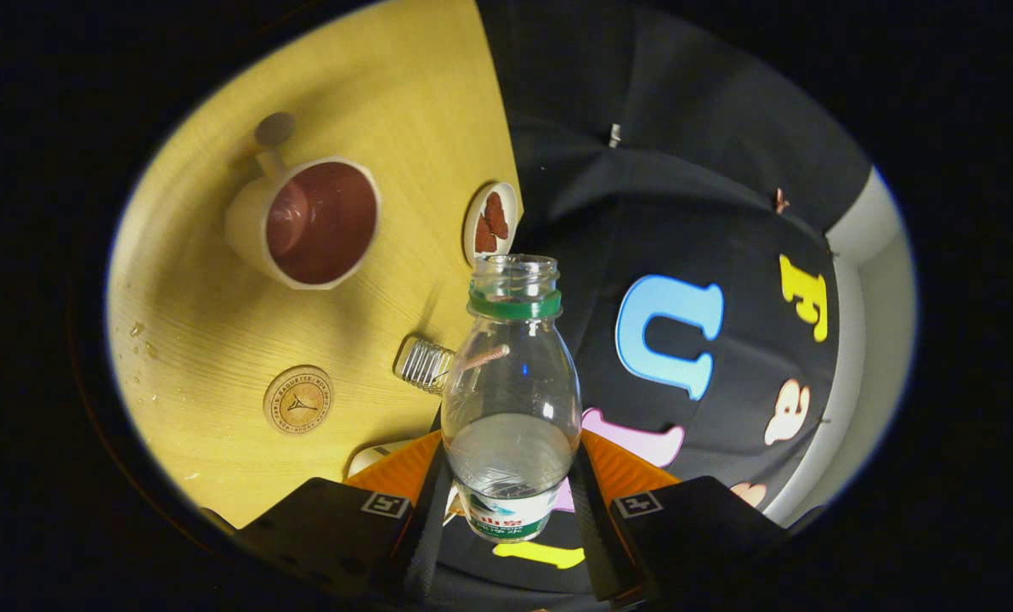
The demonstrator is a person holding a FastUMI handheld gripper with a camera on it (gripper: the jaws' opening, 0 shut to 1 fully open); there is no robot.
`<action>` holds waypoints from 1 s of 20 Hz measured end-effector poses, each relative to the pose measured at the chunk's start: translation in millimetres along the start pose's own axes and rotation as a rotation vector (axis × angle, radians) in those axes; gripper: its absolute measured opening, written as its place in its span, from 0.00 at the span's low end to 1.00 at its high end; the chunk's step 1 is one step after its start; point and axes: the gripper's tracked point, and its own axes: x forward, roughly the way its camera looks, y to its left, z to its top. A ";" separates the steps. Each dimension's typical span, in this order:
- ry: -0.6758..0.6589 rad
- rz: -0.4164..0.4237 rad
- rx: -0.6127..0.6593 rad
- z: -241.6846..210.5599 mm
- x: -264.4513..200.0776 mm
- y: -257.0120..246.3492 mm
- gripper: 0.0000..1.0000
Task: Take the bottle from table, then pour the juice into the cup, finally place the bottle on the coaster
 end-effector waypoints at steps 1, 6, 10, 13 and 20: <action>0.013 0.003 0.066 -6.9 -1.6 -5.4 0.71; 0.080 0.004 0.445 -45.2 -5.2 -31.9 0.72; 0.098 0.030 0.742 -71.2 -11.2 -38.7 0.72; 0.080 0.024 0.903 -84.5 -13.5 -42.4 0.72; -0.009 -0.004 1.204 -85.5 -11.7 -35.9 0.72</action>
